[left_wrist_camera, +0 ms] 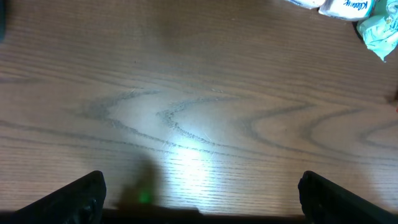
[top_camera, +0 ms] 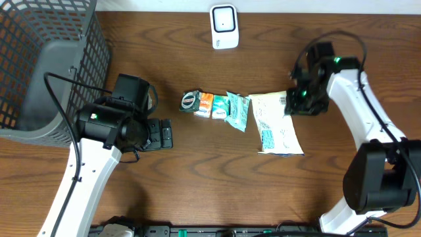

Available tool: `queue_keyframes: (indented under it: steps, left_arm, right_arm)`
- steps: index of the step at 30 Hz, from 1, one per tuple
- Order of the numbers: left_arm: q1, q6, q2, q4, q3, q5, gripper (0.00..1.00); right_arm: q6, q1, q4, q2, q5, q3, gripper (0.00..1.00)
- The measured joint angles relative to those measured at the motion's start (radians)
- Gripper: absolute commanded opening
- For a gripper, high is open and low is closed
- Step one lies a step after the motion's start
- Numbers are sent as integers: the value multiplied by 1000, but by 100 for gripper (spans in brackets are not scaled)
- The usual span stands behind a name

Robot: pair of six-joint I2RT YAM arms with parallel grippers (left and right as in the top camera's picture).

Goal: Scan the item barcode

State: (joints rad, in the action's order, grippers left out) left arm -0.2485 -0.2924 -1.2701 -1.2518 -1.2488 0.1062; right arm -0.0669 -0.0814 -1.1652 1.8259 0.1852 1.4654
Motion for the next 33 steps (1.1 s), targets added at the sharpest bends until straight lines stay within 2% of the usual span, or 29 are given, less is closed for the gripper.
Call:
queue_keyframes:
  steps: [1,2,6,10,18,22,28,33]
  left_arm:
    - [0,0,0,0,0,0,98]
    - [0,0,0,0,0,0,98]
    - [0,0,0,0,0,0,98]
    - [0,0,0,0,0,0,98]
    - [0,0,0,0,0,0,98]
    - [0,0,0,0,0,0,98]
    - [0,0,0,0,0,0,98]
    - [0,0,0,0,0,0,98]
  right_arm:
    - [-7,0,-26,0,-3,36,3]
    - [-8,0,-44,0,-2,61,1]
    - [-20,-11,-77,-2,1,80,1]
    - [-21,-72,-53,-1,2,6,1]
    - [-105,-191,262,0,0,-304,1]
    - [-149,-208,318,-1,2,-376,1]
    - [-168,-210,210,0,-7,-309,1]
    - [-163,-190,194,0,-57,-121,1]
